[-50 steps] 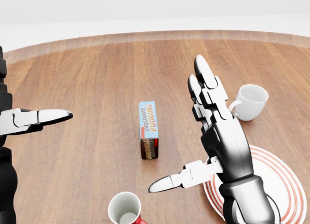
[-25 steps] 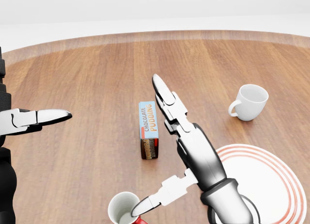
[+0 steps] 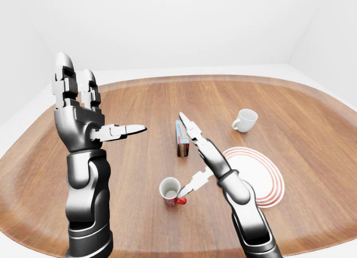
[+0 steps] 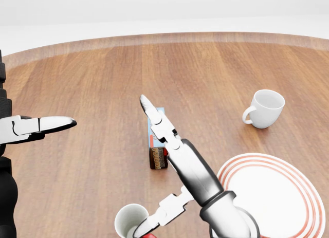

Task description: Pick up the red mug and put it on the plate

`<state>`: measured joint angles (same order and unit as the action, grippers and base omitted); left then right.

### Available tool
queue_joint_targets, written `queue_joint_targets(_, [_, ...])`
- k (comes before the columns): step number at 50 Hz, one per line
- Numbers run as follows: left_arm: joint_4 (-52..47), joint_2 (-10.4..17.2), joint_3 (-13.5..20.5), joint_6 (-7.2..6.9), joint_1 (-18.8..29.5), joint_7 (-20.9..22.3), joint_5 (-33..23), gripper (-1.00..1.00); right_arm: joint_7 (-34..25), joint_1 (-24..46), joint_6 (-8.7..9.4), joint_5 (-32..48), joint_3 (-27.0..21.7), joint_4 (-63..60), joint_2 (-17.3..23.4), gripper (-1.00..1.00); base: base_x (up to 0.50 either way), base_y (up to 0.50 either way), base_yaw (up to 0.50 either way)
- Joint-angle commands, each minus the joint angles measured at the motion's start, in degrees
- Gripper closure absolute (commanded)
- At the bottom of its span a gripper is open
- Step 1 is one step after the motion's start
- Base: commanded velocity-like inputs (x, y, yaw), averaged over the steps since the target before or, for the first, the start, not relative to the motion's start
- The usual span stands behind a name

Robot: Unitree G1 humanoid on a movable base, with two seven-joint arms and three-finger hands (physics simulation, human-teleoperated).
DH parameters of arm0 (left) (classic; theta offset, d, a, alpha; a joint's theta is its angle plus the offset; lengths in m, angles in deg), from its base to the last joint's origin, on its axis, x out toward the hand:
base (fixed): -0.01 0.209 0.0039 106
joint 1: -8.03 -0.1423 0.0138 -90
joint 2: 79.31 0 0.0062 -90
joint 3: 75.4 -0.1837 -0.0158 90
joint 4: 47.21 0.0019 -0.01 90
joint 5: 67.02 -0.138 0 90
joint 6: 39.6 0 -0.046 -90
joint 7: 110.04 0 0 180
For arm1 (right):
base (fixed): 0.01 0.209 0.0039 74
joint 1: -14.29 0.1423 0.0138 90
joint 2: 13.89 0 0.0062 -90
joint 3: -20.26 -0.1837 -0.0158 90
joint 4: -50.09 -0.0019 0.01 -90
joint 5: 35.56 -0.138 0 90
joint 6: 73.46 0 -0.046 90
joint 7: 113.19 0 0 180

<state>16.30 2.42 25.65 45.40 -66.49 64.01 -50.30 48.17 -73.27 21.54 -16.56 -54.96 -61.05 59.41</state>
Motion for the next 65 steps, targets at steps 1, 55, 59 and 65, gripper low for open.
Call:
queue_joint_targets(1, [-0.19,-0.01,-0.07,0.00,0.01,-0.04,0.00,-1.00,-1.82,2.04,0.00,8.17,1.64,4.34,-1.10,-1.00,0.00,0.00,0.00])
queue_joint_targets(55, [-1.40,-0.10,-0.11,0.00,-0.25,0.06,0.02,-1.00,-10.14,3.06,0.00,29.28,6.59,12.92,-4.68,-1.00,0.00,0.00,0.00])
queue_joint_targets(59, [-1.31,-0.13,-0.17,0.00,-0.17,0.09,-0.05,-1.00,-10.59,3.33,0.00,30.17,6.56,13.42,-4.93,-1.00,0.00,0.00,0.00])
queue_joint_targets(65, [-1.32,-0.09,-0.10,0.00,-0.10,0.05,0.01,-1.00,-10.73,3.58,0.00,31.94,6.06,15.42,-4.77,-1.00,0.00,0.00,0.00])
